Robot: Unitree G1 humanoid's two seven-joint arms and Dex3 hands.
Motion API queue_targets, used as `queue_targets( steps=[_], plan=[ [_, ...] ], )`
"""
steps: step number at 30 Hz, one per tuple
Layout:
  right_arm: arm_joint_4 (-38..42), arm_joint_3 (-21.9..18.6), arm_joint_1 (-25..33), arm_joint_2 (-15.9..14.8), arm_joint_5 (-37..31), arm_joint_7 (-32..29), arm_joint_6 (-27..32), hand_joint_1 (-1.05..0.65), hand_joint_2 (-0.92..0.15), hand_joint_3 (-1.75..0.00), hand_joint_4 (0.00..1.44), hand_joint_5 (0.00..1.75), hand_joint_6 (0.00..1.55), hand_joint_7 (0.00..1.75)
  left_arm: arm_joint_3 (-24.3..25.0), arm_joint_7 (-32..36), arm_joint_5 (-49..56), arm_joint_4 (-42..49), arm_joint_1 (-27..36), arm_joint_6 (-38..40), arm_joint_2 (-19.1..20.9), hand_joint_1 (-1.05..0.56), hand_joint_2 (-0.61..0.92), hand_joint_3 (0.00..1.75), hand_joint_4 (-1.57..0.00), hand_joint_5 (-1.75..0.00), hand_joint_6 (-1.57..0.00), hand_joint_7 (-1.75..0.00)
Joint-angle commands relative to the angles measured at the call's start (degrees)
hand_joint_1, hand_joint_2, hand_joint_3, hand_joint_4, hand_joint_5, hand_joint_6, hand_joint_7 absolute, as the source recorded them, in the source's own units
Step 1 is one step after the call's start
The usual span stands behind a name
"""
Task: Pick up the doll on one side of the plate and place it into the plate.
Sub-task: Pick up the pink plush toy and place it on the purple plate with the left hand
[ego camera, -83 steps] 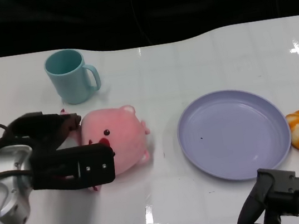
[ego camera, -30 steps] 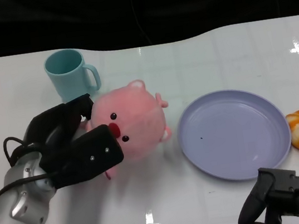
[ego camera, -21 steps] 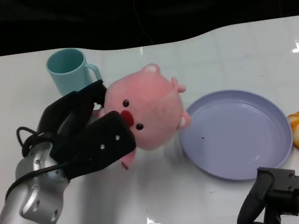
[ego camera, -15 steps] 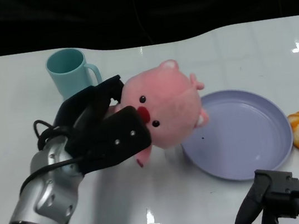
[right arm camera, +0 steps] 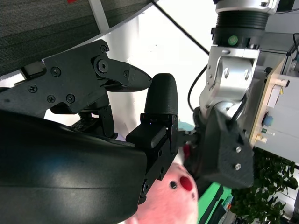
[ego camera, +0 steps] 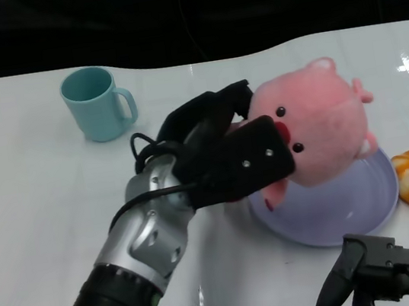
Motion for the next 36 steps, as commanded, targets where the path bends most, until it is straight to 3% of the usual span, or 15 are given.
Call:
queue_targets(
  steps=[1,13,14,16,18,20,21,24,25,28,31,36],
  plan=[
    [-0.71,0.20,0.25,-0.10,-0.28,-0.37,0.10,-0.28,-0.78,-0.65,0.64,1.60,0.57,1.32,-1.00,0.33,0.98,2.57,-3.56,1.34,-1.91,-0.23,0.41,1.28,-0.99,-1.75,-0.76,-1.75],
    [-0.90,0.71,0.30,-0.05,-0.77,-0.90,0.15,-0.29,-0.78,-0.63,0.65,1.59,0.58,1.30,-2.69,0.66,1.61,13.61,-9.77,4.08,-7.55,-0.24,0.53,1.04,-0.90,-1.75,-0.63,-1.73],
    [-0.88,0.76,0.31,0.02,-0.67,-0.94,0.18,-0.29,-0.78,-0.63,0.65,1.59,0.58,1.30,-2.97,0.55,1.80,14.51,-10.17,4.15,-7.72,-0.25,0.56,0.97,-0.87,-1.75,-0.63,-1.51],
    [-0.78,0.82,0.35,0.09,-0.63,-1.01,0.08,-0.29,-0.78,-0.63,0.65,1.59,0.59,1.30,-3.27,0.21,1.93,15.91,-10.81,4.56,-7.97,-0.25,0.57,0.86,-0.86,-1.75,-0.72,-1.34],
    [-0.83,0.84,0.39,0.07,-0.71,-1.07,0.15,-0.30,-0.79,-0.62,0.65,1.58,0.59,1.29,-3.32,-0.07,1.76,16.59,-11.27,5.42,-8.19,-0.28,0.72,0.45,-0.79,-1.75,-0.81,-0.74],
    [-0.86,0.77,0.44,0.03,-0.61,-1.07,0.23,-0.29,-0.79,-0.62,0.65,1.58,0.59,1.29,-3.26,-0.96,1.24,16.87,-11.53,5.71,-8.21,-0.28,0.81,0.26,-0.75,-1.75,-0.87,-0.42],
    [-0.83,0.73,0.47,0.01,-0.53,-1.04,0.18,-0.29,-0.79,-0.62,0.65,1.58,0.59,1.29,-3.08,-1.73,0.72,16.72,-11.41,5.43,-8.06,-0.33,0.86,0.20,-0.70,-1.69,-0.79,-0.26],
    [-0.65,0.49,0.47,-0.17,-0.40,-0.91,-0.05,-0.29,-0.79,-0.62,0.66,1.58,0.59,1.29,-2.51,-6.77,-1.50,14.54,-10.45,4.98,-6.83,-0.47,0.91,0.21,-0.26,-1.31,-0.50,-0.09],
    [-0.53,0.39,0.45,-0.21,-0.31,-0.85,-0.18,-0.29,-0.79,-0.62,0.66,1.58,0.59,1.29,-2.77,-8.69,-1.86,13.81,-10.25,4.89,-6.22,-0.56,0.92,0.25,-0.13,-0.87,-0.30,-0.08],
    [-0.29,0.13,0.43,-0.35,-0.13,-0.69,-0.36,-0.29,-0.79,-0.61,0.65,1.57,0.60,1.28,-3.43,-12.25,-2.55,12.28,-9.57,3.84,-4.75,-0.73,0.92,0.31,-0.02,-0.33,-0.12,-0.02],
    [-0.14,-0.09,0.54,-0.44,0.08,-0.59,-0.55,-0.29,-0.79,-0.61,0.65,1.57,0.60,1.28,-4.15,-13.38,-2.36,11.52,-9.04,2.39,-3.84,-0.85,0.92,0.39,0.00,-0.07,-0.05,-0.01],
    [0.10,-0.71,0.77,-0.58,0.53,-0.36,-1.11,-0.29,-0.80,-0.60,0.65,1.58,0.60,1.28,-5.02,-13.67,-1.65,8.97,-8.09,1.46,-2.57,-0.97,0.92,0.48,0.00,0.00,0.00,0.00]
  ],
)
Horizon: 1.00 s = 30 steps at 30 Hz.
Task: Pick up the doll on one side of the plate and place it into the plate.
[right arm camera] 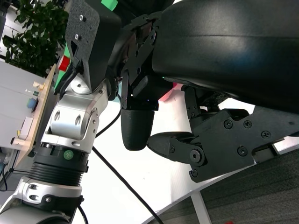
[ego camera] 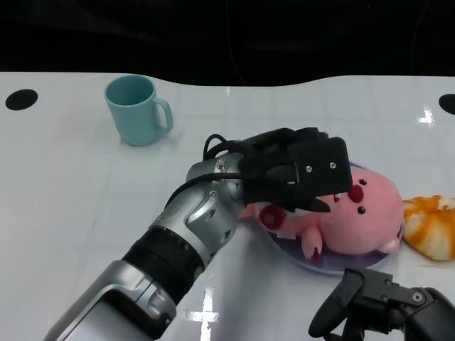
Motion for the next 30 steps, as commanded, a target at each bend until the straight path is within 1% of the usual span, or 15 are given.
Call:
queue_targets(
  steps=[1,8,11,15,16,17,20,21,23,25,28,30],
  plan=[
    [0.18,-0.72,0.50,-0.45,0.52,0.21,-0.92,-0.29,-0.81,-0.60,0.65,1.58,0.60,1.28,-0.67,-0.77,0.66,-2.88,1.20,-0.71,1.73,-0.99,0.92,0.49,0.00,0.00,0.00,0.00],
    [0.23,-1.56,0.53,-0.69,1.17,0.58,-1.14,-0.29,-0.81,-0.58,0.64,1.59,0.59,1.28,-0.11,-2.08,0.55,-12.70,5.84,-0.27,4.92,-0.97,0.92,0.48,0.00,0.00,-0.01,0.00],
    [0.30,-1.78,0.54,-0.85,0.82,0.62,-1.39,-0.30,-0.81,-0.58,0.65,1.59,0.59,1.28,1.88,-1.25,-1.03,-18.55,9.92,-1.07,6.07,-0.93,0.92,0.44,-0.02,-0.01,-0.06,-0.03],
    [0.52,-1.96,0.58,-0.80,0.81,0.73,-1.68,-0.31,-0.82,-0.57,0.66,1.58,0.59,1.28,4.30,-0.56,-3.15,-24.96,14.48,-1.94,7.08,-0.89,0.92,0.43,-0.06,-0.04,-0.09,-0.05],
    [0.53,-1.98,0.61,-0.70,1.02,0.76,-1.52,-0.29,-0.81,-0.57,0.65,1.58,0.59,1.28,5.40,0.02,-4.05,-27.18,16.22,-3.01,7.43,-0.86,0.92,0.42,-0.09,-0.06,-0.13,-0.07],
    [0.62,-1.99,0.63,-0.68,1.10,0.81,-1.62,-0.28,-0.81,-0.57,0.65,1.58,0.59,1.28,6.73,0.46,-5.44,-29.43,18.03,-3.79,7.55,-0.81,0.92,0.40,-0.15,-0.10,-0.18,-0.10],
    [1.05,-2.05,0.59,-0.99,0.69,1.06,-2.36,-0.28,-0.81,-0.57,0.65,1.58,0.59,1.28,9.53,0.25,-8.98,-34.19,21.54,-3.83,7.48,-0.73,0.92,0.36,-0.02,-0.63,-0.23,-0.16],
    [1.18,-2.05,0.61,-1.03,0.72,1.15,-2.44,-0.28,-0.81,-0.57,0.65,1.59,0.59,1.28,10.39,0.13,-10.24,-35.60,22.57,-3.61,7.33,-0.72,0.92,0.36,-0.01,-0.71,-0.24,-0.17],
    [1.44,-2.03,0.62,-1.09,0.55,1.25,-2.84,-0.28,-0.81,-0.57,0.65,1.59,0.59,1.27,11.69,-0.18,-12.37,-38.19,24.36,-3.28,7.38,-0.70,0.92,0.33,0.00,-0.83,-0.26,-0.19],
    [1.87,-2.02,0.59,-1.08,0.41,1.33,-3.60,-0.27,-0.81,-0.56,0.66,1.59,0.59,1.27,12.87,-0.68,-14.41,-41.03,26.14,-2.52,7.62,-0.68,0.92,0.32,0.00,-0.91,-0.27,-0.21],
    [2.20,-1.87,0.55,-0.92,-0.08,1.17,-4.01,-0.29,-0.81,-0.56,0.67,1.58,0.60,1.26,14.44,-0.45,-17.31,-44.74,29.26,-2.82,7.80,-0.60,0.92,0.29,-0.02,-1.08,-0.33,-0.27],
    [2.27,-1.83,0.53,-0.91,-0.25,1.16,-4.08,-0.28,-0.81,-0.56,0.67,1.58,0.60,1.26,15.37,-0.19,-19.00,-46.77,31.52,-3.70,8.04,-0.54,0.92,0.27,-0.05,-1.12,-0.37,-0.30]
  ],
)
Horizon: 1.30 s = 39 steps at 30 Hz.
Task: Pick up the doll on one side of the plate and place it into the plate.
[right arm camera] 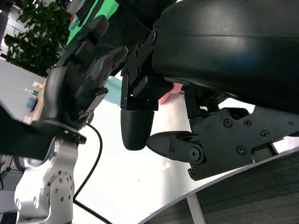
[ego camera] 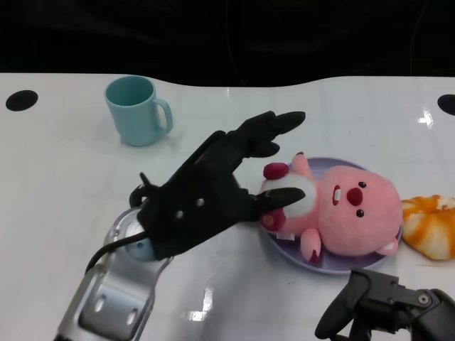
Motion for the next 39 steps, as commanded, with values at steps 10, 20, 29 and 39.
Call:
queue_targets(
  steps=[10,20,29,39],
  plan=[
    [0.91,-0.15,0.08,-0.46,0.15,0.32,-1.74,-0.28,-0.82,-0.56,0.66,1.58,0.60,1.25,6.86,-1.89,-12.06,-12.72,11.22,3.65,3.14,-0.36,0.91,0.23,-0.31,-1.15,-0.56,-0.47],
    [1.02,-0.43,-0.27,-0.63,-0.07,0.47,-1.41,-0.27,-0.82,-0.55,0.66,1.57,0.60,1.25,10.70,-0.42,-19.89,-21.32,20.50,9.49,2.98,-0.17,0.61,0.88,-0.57,-1.12,-0.71,-0.64],
    [0.85,-0.48,-0.29,-0.65,-0.20,0.60,-1.50,-0.29,-0.82,-0.55,0.65,1.57,0.60,1.25,12.93,0.45,-25.28,-27.34,27.22,14.53,3.57,-0.13,0.46,1.37,-0.71,-1.57,-0.68,-1.35],
    [0.72,-0.80,-0.28,-0.57,0.33,0.85,-1.03,-0.28,-0.83,-0.54,0.65,1.57,0.60,1.25,15.59,0.73,-32.03,-33.14,33.72,21.58,5.58,-0.17,0.45,1.28,-0.84,-1.74,-0.77,-1.50]
  ],
)
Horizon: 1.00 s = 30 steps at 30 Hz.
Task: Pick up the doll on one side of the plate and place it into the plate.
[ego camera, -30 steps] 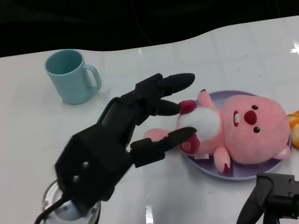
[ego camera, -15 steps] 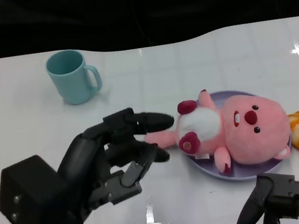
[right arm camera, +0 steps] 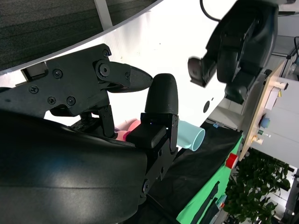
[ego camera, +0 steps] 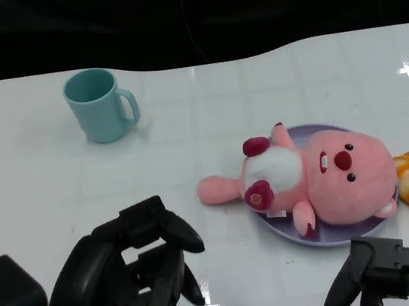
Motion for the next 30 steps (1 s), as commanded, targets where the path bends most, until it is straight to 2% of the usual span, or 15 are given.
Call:
queue_targets(
  steps=[1,7,13,21,30],
  plan=[
    [-0.20,-0.48,0.03,-0.51,0.33,0.10,0.18,-0.28,-0.83,-0.54,0.65,1.58,0.60,1.25,1.18,0.86,-1.50,-2.22,1.49,2.01,1.56,-0.18,0.45,1.27,-0.84,-1.74,-0.77,-1.50],
    [0.21,-1.10,-0.04,-0.69,0.70,0.40,0.02,-0.28,-0.83,-0.53,0.65,1.57,0.60,1.25,1.48,0.38,-2.64,-1.29,2.44,2.97,2.38,-0.20,0.45,1.28,-0.89,-1.75,-0.76,-1.62],
    [0.34,-1.17,-0.11,-0.39,0.43,0.11,-0.14,-0.27,-0.83,-0.53,0.65,1.57,0.60,1.25,1.41,-1.55,-3.69,2.65,2.18,2.06,4.04,-0.19,0.44,1.33,-0.90,-1.75,-0.75,-1.66],
    [-0.04,-1.09,0.13,-0.25,-0.12,-0.26,-0.18,-0.29,-0.84,-0.53,0.65,1.57,0.59,1.25,1.42,-3.48,-4.60,5.46,2.11,2.46,6.21,-0.21,0.39,1.36,-0.88,-1.75,-0.77,-1.61],
    [-0.20,-1.26,0.85,-0.29,-0.22,-0.40,-0.95,-0.30,-0.83,-0.54,0.66,1.58,0.60,1.26,1.08,-3.92,-4.90,6.02,2.24,1.84,6.50,-0.21,0.38,1.38,-0.89,-1.75,-0.79,-1.59]
  ],
)
